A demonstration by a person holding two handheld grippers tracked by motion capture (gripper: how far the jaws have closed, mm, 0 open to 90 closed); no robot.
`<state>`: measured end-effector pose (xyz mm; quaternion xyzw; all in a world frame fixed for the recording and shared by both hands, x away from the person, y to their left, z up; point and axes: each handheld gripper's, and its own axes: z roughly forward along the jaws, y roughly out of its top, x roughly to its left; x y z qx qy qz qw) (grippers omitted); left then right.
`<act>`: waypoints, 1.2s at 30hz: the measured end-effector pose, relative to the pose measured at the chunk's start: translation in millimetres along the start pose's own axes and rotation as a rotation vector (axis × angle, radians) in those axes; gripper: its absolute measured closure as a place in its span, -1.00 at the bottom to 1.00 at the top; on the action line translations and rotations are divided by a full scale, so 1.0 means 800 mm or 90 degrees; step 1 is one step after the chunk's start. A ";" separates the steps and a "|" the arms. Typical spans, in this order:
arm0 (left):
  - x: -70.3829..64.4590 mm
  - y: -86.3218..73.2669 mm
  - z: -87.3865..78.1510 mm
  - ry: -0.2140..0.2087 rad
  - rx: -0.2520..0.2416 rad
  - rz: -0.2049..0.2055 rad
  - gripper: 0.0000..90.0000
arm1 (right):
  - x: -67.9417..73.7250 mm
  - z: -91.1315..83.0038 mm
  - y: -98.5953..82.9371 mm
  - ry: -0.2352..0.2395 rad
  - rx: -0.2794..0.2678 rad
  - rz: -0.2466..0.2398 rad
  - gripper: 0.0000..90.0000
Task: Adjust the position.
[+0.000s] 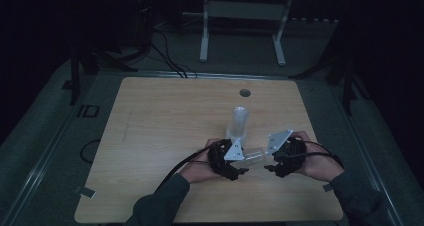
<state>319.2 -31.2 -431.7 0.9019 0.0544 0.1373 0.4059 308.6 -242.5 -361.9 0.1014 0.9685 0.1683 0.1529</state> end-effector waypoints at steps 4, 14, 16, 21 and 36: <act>-0.001 0.001 0.001 -0.004 0.013 0.010 -0.30 | 0.001 0.002 0.003 0.006 0.005 -0.008 -0.23; 0.000 0.003 0.001 -0.009 0.040 0.024 -0.30 | 0.002 0.006 0.005 0.018 0.016 -0.015 -0.23; 0.000 0.003 0.001 -0.010 0.049 0.031 -0.30 | 0.002 0.007 0.005 0.020 0.016 -0.016 -0.23; -0.002 0.005 0.003 -0.014 0.065 0.043 -0.30 | 0.001 0.010 0.005 0.025 0.016 -0.020 -0.24; -0.006 0.008 0.005 -0.008 0.080 0.064 -0.30 | 0.004 0.017 0.005 0.043 0.012 -0.023 -0.30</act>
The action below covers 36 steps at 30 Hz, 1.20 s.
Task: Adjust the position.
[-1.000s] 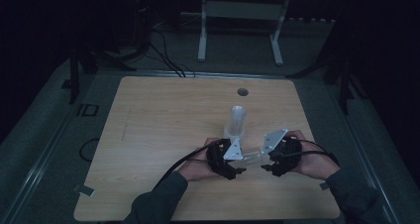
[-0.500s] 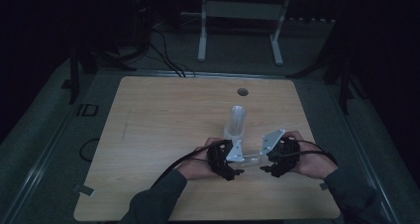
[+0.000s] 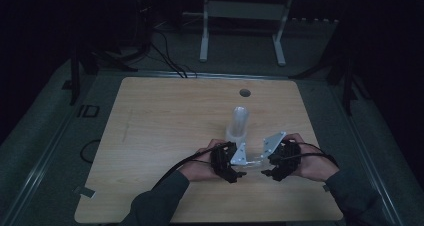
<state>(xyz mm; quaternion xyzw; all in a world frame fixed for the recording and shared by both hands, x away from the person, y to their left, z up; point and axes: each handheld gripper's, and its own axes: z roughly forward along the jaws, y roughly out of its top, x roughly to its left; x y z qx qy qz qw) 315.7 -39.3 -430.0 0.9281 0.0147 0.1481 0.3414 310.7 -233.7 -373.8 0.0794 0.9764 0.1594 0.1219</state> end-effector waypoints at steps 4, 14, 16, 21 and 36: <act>-0.002 0.002 0.001 0.001 0.002 0.006 -0.30 | 0.001 0.003 0.001 0.004 -0.002 0.001 -0.31; -0.008 0.006 0.005 0.003 0.005 0.026 -0.30 | 0.002 0.019 0.004 0.024 0.005 -0.010 -0.32; -0.009 0.006 0.005 0.004 0.002 0.027 -0.30 | 0.003 0.022 0.005 0.028 0.006 -0.008 -0.32; -0.011 0.008 0.004 0.003 -0.001 0.034 -0.30 | 0.004 0.027 0.006 0.033 0.008 -0.010 -0.31; -0.014 0.010 0.002 0.000 -0.011 0.038 -0.31 | 0.007 0.035 0.004 0.033 0.006 -0.009 -0.16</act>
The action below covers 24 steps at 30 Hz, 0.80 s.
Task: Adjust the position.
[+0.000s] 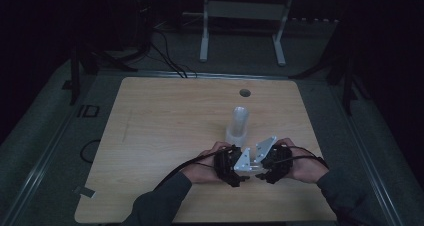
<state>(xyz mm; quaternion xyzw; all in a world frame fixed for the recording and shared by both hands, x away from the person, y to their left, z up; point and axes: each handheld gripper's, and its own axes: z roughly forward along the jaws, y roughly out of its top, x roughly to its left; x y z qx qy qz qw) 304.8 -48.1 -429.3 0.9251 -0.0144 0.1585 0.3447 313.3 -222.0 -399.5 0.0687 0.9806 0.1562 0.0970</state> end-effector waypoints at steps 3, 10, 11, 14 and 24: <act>0.000 0.000 0.000 -0.002 -0.003 -0.003 -0.36 | 0.000 0.001 -0.001 -0.002 -0.001 0.000 -0.14; 0.000 0.001 -0.001 0.002 -0.013 -0.009 -0.49 | 0.001 0.002 -0.004 -0.007 -0.011 0.006 -0.12; 0.000 0.001 -0.002 0.004 -0.015 -0.010 -0.51 | 0.001 0.002 -0.005 -0.008 -0.012 0.007 -0.12; 0.002 0.002 -0.004 0.010 -0.021 -0.022 -0.59 | 0.001 0.002 -0.007 -0.010 -0.018 0.014 -0.12; 0.007 0.001 -0.013 0.011 -0.049 -0.044 -0.57 | -0.004 0.003 -0.018 -0.020 -0.025 0.036 -0.12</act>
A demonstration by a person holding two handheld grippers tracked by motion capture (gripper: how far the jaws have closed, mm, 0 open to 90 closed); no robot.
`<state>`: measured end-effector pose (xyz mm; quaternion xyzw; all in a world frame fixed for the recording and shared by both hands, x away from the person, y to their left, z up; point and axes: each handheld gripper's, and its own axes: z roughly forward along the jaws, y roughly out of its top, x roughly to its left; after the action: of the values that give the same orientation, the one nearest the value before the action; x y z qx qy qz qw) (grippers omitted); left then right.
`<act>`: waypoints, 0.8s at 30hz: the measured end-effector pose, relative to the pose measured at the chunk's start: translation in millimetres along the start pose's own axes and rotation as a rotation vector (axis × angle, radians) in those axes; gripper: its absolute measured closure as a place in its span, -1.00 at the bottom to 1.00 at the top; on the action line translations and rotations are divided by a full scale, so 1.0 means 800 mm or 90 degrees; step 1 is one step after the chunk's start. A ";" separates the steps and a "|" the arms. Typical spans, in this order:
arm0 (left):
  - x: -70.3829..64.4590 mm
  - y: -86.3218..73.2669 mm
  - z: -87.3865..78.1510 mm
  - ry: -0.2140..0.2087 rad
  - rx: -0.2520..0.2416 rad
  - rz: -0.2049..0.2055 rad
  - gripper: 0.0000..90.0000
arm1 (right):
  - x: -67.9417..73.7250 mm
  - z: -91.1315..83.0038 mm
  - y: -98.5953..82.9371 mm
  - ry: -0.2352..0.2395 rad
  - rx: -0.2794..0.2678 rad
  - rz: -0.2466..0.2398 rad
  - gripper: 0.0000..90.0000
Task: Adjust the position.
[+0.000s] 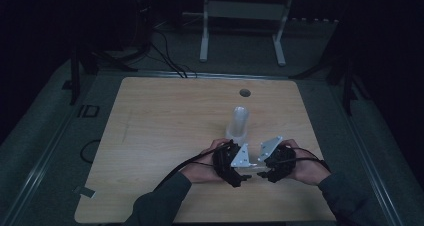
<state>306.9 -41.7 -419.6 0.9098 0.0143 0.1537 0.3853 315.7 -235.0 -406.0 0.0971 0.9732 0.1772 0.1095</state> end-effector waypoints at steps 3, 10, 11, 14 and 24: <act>0.005 0.001 -0.007 0.005 -0.021 -0.013 -0.56 | -0.003 -0.001 -0.006 -0.005 -0.004 0.014 -0.12; 0.011 0.003 -0.020 0.023 -0.056 -0.033 -0.56 | -0.005 -0.001 -0.013 -0.007 -0.006 0.031 -0.12; 0.013 0.003 -0.022 0.025 -0.058 -0.034 -0.56 | -0.005 -0.001 -0.014 -0.008 -0.008 0.031 -0.12; 0.015 0.002 -0.026 0.030 -0.063 -0.042 -0.56 | -0.005 -0.001 -0.017 -0.009 -0.013 0.037 -0.12; 0.021 -0.006 -0.033 0.050 -0.080 -0.070 -0.48 | -0.007 -0.004 -0.028 -0.020 -0.032 0.057 -0.12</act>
<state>315.8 -17.8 -401.0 0.8749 0.0698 0.1680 0.4488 317.3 -257.6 -410.4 0.1408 0.9613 0.2046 0.1189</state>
